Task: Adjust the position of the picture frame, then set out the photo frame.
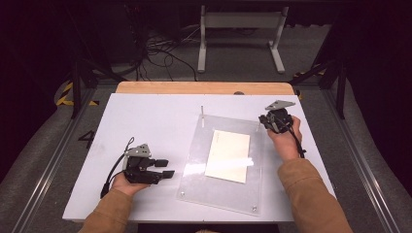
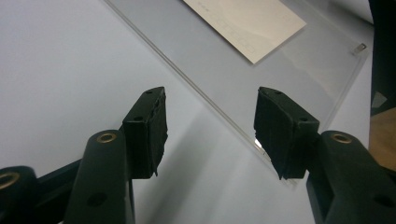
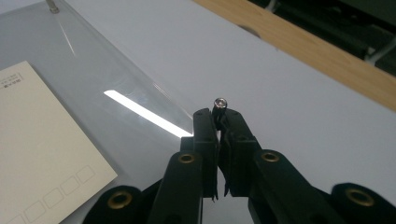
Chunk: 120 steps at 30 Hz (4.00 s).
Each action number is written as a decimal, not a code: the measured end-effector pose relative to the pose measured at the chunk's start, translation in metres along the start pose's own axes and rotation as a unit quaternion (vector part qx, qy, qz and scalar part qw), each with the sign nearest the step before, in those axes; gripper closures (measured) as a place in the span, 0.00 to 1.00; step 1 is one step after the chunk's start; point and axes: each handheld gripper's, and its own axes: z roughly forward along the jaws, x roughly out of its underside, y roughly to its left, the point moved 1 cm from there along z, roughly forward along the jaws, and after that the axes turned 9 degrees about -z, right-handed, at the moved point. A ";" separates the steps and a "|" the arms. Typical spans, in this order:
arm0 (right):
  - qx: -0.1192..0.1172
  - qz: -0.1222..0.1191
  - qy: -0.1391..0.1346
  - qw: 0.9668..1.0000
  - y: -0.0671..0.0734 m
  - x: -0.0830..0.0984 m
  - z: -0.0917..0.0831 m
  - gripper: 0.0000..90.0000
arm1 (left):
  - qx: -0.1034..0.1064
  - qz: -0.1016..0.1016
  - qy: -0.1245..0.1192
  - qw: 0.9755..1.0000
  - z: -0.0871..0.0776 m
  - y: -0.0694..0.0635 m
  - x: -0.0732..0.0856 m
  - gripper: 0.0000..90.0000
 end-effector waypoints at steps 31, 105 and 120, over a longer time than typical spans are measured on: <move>-0.114 0.030 -0.073 0.990 0.023 -0.032 0.005 0.78 | -0.065 0.036 -0.037 0.997 -0.009 -0.009 -0.002 0.42; -0.141 0.166 -0.066 0.974 -0.003 -0.022 0.078 0.94 | -0.102 0.017 -0.082 0.991 -0.030 -0.007 0.017 0.37; -0.166 0.217 -0.076 0.959 -0.013 -0.019 0.092 0.95 | -0.120 0.084 -0.068 0.987 -0.019 -0.009 0.018 0.18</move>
